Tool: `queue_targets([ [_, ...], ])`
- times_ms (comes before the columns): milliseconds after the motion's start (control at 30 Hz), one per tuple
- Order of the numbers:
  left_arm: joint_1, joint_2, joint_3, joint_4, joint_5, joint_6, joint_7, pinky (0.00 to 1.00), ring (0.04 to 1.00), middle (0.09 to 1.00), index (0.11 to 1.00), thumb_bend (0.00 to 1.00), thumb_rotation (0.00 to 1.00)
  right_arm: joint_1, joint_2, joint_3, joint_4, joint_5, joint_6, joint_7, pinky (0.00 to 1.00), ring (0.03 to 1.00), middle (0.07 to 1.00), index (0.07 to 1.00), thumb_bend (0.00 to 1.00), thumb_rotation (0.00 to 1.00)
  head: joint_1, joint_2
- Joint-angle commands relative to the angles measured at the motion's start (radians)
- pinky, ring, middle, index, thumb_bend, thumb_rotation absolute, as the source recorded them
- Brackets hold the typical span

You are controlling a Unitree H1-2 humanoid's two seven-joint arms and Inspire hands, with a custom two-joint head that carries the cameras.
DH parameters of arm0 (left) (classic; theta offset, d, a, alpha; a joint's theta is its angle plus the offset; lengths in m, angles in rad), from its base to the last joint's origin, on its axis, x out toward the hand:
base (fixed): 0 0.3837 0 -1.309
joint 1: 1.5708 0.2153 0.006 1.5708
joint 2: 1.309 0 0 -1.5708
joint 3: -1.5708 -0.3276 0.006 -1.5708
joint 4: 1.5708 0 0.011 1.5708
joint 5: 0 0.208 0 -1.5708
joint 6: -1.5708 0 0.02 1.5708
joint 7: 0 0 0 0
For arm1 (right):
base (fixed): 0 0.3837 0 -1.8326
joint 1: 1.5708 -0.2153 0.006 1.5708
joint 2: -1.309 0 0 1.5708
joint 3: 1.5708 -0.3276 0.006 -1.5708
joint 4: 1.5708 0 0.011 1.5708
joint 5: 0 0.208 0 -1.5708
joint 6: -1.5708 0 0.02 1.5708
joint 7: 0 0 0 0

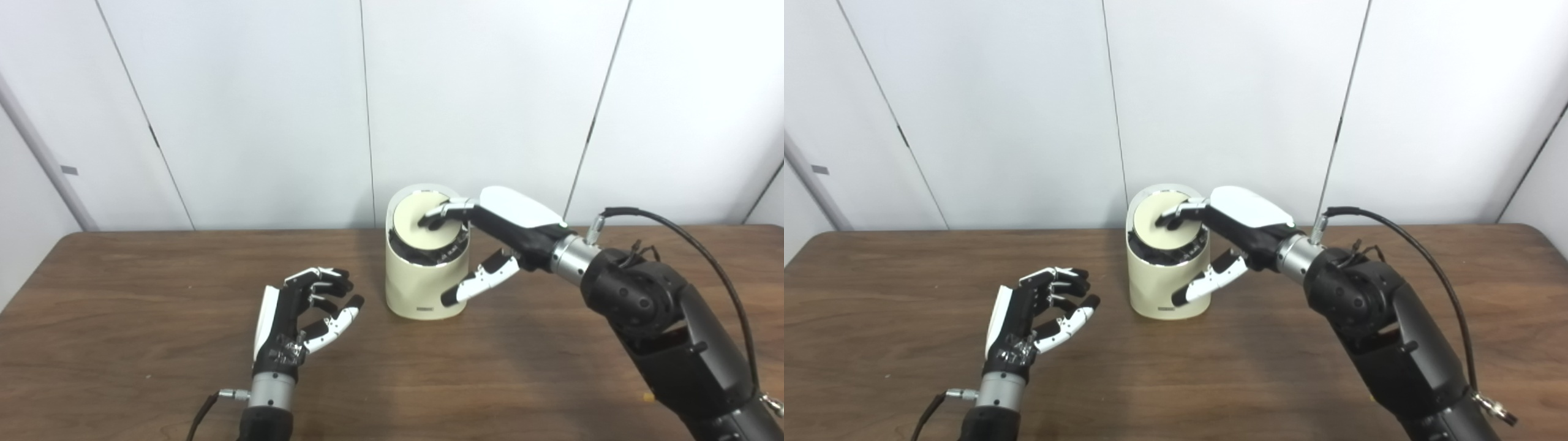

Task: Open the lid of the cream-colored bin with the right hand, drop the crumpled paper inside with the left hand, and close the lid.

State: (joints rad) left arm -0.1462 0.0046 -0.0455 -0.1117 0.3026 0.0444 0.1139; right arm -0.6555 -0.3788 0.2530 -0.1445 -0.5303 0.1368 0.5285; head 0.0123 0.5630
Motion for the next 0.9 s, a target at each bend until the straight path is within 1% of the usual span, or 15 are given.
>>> queue_targets([
  [0,-0.034,0.0,0.0,-0.032,0.004,-0.013,0.005,0.5,0.616,0.689,0.498,0.5,0.06,-0.065,-0.005,-0.043,-0.025,0.027,-0.001,-0.042,0.75,0.876,0.885,0.868,0.7,0.46,0.002,0.001],
  [67,-0.035,0.001,0.0,-0.034,0.001,-0.013,0.001,0.51,0.619,0.691,0.498,0.5,0.06,-0.074,-0.004,-0.065,-0.016,0.046,-0.006,-0.053,0.73,0.878,0.897,0.883,0.71,0.47,0.005,0.001],
  [133,-0.035,0.003,0.001,-0.034,-0.002,-0.015,-0.001,0.51,0.621,0.691,0.498,0.5,0.06,-0.072,-0.007,-0.086,-0.019,0.062,-0.006,-0.067,0.74,0.887,0.909,0.891,0.72,0.48,0.003,0.002],
  [233,-0.036,0.006,0.002,-0.034,-0.004,-0.015,-0.005,0.51,0.622,0.694,0.498,0.5,0.06,-0.049,-0.01,-0.129,-0.042,0.1,0.012,-0.081,0.79,0.901,0.919,0.897,0.73,0.46,0.002,0.002],
  [333,-0.036,0.008,0.004,-0.037,-0.004,-0.014,-0.006,0.51,0.619,0.692,0.498,0.5,0.06,-0.02,-0.018,-0.152,-0.065,0.109,0.031,-0.091,0.79,0.896,0.919,0.902,0.73,0.44,-0.001,0.003],
  [433,-0.038,0.013,0.004,-0.041,0.004,-0.011,-0.006,0.5,0.616,0.692,0.498,0.5,0.06,0.031,-0.029,-0.172,-0.085,0.118,0.032,-0.103,0.78,0.893,0.928,0.912,0.71,0.37,-0.005,0.004],
  [467,-0.039,0.014,0.004,-0.042,0.007,-0.011,-0.005,0.5,0.616,0.692,0.498,0.5,0.06,0.049,-0.032,-0.179,-0.085,0.122,0.027,-0.109,0.79,0.899,0.94,0.922,0.71,0.39,-0.007,0.005],
  [500,-0.04,0.016,0.005,-0.041,0.007,-0.013,-0.005,0.5,0.615,0.692,0.498,0.5,0.06,0.07,-0.032,-0.189,-0.085,0.132,0.025,-0.116,0.79,0.894,0.938,0.925,0.73,0.41,-0.007,0.005],
  [533,-0.042,0.018,0.005,-0.041,0.008,-0.015,-0.005,0.5,0.614,0.691,0.498,0.5,0.06,0.091,-0.028,-0.201,-0.087,0.145,0.028,-0.123,0.77,0.881,0.927,0.921,0.74,0.4,-0.007,0.005],
  [600,-0.045,0.021,0.005,-0.04,0.008,-0.016,-0.007,0.5,0.615,0.692,0.498,0.5,0.06,0.138,-0.017,-0.226,-0.091,0.173,0.023,-0.148,0.75,0.867,0.917,0.912,0.75,0.36,-0.008,0.005],
  [667,-0.048,0.026,0.006,-0.039,0.009,-0.019,-0.007,0.5,0.616,0.691,0.498,0.5,0.05,0.183,-0.005,-0.239,-0.103,0.182,0.023,-0.172,0.74,0.855,0.916,0.904,0.74,0.3,-0.011,0.005],
  [700,-0.05,0.028,0.007,-0.038,0.007,-0.02,-0.007,0.5,0.616,0.691,0.498,0.5,0.05,0.204,-0.001,-0.243,-0.107,0.183,0.022,-0.185,0.75,0.855,0.915,0.905,0.74,0.3,-0.013,0.004],
  [800,-0.055,0.033,0.007,-0.034,0.0,-0.025,-0.009,0.5,0.621,0.69,0.498,0.5,0.05,0.256,0.01,-0.256,-0.114,0.197,0.009,-0.22,0.75,0.858,0.911,0.906,0.76,0.35,-0.015,0.002],
  [867,-0.058,0.033,0.007,-0.032,-0.001,-0.025,-0.008,0.5,0.623,0.69,0.498,0.5,0.06,0.283,0.022,-0.266,-0.115,0.213,-0.001,-0.241,0.75,0.858,0.914,0.906,0.75,0.34,-0.02,0.001],
])
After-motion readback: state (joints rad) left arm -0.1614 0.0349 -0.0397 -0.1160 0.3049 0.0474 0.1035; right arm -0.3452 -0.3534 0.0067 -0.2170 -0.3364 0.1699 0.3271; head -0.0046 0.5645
